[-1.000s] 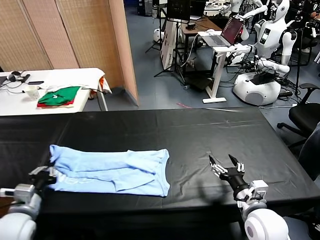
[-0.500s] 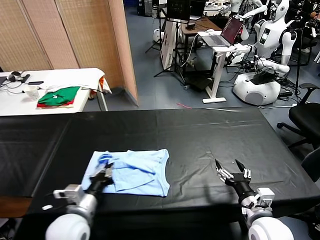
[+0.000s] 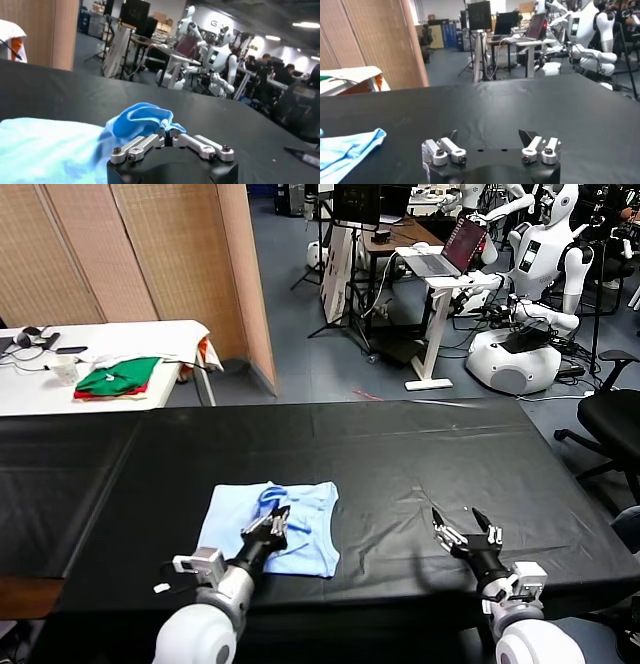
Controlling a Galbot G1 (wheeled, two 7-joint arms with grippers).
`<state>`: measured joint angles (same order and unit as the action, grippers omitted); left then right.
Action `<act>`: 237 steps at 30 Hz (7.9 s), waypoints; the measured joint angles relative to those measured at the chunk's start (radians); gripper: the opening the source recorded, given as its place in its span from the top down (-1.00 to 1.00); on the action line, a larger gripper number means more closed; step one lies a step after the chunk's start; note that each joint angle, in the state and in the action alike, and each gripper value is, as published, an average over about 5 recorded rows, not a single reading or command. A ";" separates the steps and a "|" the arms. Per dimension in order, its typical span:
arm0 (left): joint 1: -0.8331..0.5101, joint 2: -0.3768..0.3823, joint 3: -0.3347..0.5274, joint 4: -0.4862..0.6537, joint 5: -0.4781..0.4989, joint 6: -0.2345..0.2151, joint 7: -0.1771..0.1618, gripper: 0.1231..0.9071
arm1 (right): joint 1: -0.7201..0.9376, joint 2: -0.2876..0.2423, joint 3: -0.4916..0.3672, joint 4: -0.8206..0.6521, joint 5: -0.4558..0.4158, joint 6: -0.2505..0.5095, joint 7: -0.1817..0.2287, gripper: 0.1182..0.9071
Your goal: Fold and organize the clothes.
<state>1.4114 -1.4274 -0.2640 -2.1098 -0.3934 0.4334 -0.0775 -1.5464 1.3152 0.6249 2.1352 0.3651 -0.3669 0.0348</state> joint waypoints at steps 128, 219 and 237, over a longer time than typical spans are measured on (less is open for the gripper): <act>0.211 0.603 -0.775 0.073 -0.152 -0.125 0.043 0.89 | 0.129 -0.011 -0.180 -0.033 -0.015 -0.001 0.016 -1.00; 0.138 0.248 -0.316 -0.023 0.025 -0.296 -0.027 -1.00 | 0.396 -0.151 -0.315 -0.152 0.387 -0.370 0.079 0.53; 0.217 0.291 -0.336 -0.094 -0.051 -0.252 -0.083 -1.00 | 0.166 -0.195 -0.181 0.043 0.194 -0.288 0.065 -1.00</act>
<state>1.6281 -1.1366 -0.6002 -2.2042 -0.4445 0.1814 -0.1602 -1.3803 1.1205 0.4441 2.1780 0.5595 -0.6553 0.0994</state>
